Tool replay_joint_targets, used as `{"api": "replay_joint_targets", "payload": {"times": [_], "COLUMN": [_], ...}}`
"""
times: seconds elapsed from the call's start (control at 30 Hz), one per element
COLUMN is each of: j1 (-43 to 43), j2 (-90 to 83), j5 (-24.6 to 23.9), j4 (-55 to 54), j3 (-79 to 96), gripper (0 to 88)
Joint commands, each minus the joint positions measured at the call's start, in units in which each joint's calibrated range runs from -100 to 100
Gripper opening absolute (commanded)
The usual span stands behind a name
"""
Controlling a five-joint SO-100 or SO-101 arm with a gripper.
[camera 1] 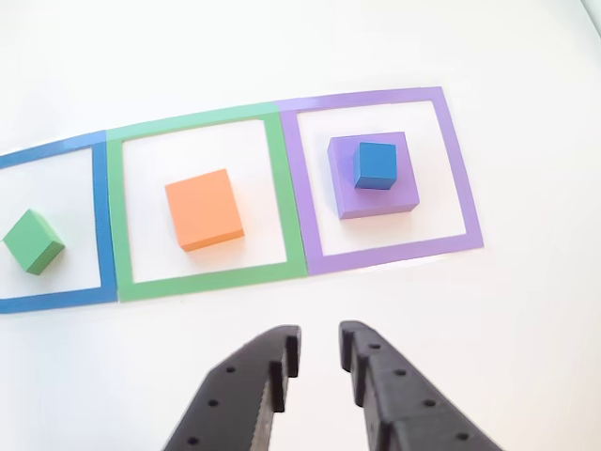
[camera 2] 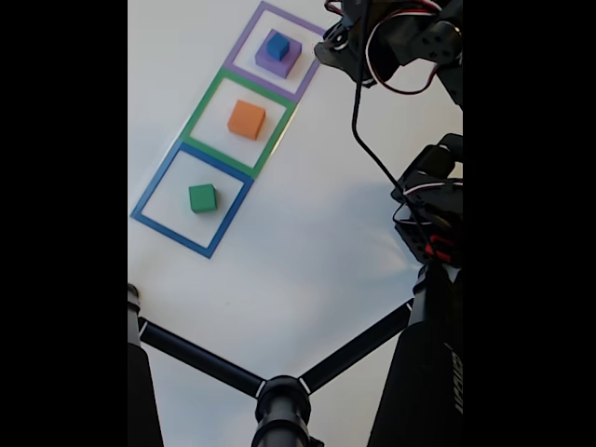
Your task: Tower of hanoi
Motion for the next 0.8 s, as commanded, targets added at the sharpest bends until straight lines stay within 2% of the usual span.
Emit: {"api": "replay_joint_targets", "payload": {"times": [0.0, 0.27, 0.77], "j1": [-6.7, -18.1, -34.0], "j2": [-1.5, -1.6, -1.8], "j5": [0.0, 0.0, 0.0], "j4": [4.8, 7.0, 8.4], "j3": [-7.3, -10.5, -11.6], "gripper": [0.1, 0.1, 0.1]}}
